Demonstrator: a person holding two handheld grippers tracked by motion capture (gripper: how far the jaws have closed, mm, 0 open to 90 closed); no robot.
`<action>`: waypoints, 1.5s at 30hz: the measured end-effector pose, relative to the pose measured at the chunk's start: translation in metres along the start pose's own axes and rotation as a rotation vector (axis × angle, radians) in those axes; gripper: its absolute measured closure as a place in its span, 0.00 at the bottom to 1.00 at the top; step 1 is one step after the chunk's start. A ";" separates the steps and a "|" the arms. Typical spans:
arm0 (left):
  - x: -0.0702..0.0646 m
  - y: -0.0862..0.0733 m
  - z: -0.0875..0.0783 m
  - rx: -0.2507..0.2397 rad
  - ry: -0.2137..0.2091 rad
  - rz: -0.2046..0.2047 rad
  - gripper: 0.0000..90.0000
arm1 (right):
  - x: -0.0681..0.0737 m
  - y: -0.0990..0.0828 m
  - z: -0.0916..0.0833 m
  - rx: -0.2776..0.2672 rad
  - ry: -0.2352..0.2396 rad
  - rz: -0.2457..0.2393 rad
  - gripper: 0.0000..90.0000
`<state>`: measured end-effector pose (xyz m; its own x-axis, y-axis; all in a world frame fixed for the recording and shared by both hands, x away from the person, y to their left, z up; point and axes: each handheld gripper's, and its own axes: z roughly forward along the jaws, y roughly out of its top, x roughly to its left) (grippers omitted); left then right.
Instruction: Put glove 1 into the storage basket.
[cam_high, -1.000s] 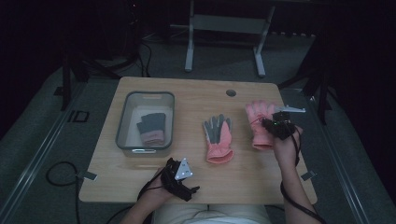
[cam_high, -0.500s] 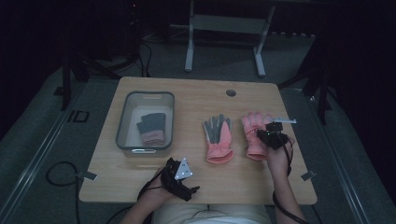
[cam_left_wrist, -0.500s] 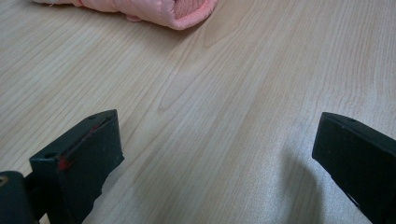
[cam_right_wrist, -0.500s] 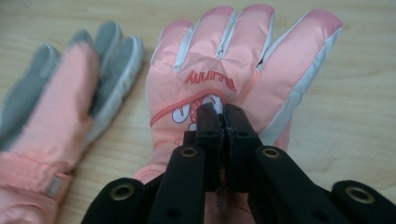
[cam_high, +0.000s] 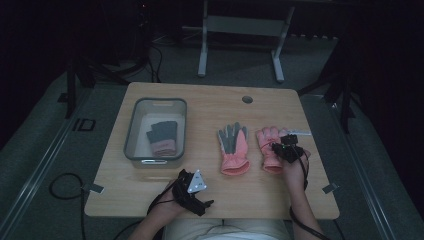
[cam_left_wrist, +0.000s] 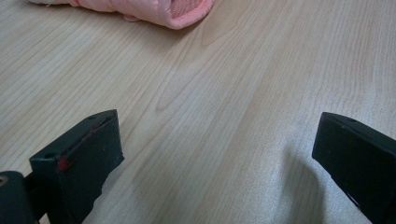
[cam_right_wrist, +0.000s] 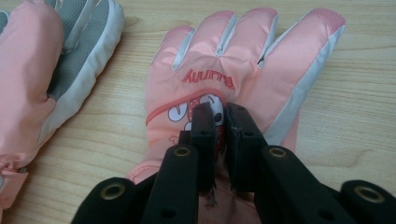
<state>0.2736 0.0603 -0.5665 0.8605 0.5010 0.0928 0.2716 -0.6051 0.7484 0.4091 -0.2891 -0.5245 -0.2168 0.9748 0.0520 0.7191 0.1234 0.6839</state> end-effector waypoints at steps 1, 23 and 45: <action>0.000 0.000 0.000 0.001 0.001 0.001 0.01 | 0.000 -0.001 0.000 -0.003 0.001 -0.003 0.90; 0.001 0.000 0.000 0.004 -0.012 0.002 0.01 | -0.003 0.007 -0.002 0.031 0.063 -0.289 0.70; 0.001 0.000 0.000 0.004 -0.017 -0.004 0.01 | 0.001 0.014 -0.017 -0.066 0.035 -0.151 0.96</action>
<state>0.2747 0.0607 -0.5661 0.8665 0.4929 0.0791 0.2764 -0.6056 0.7462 0.4073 -0.2898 -0.5025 -0.3427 0.9390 -0.0308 0.6316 0.2545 0.7323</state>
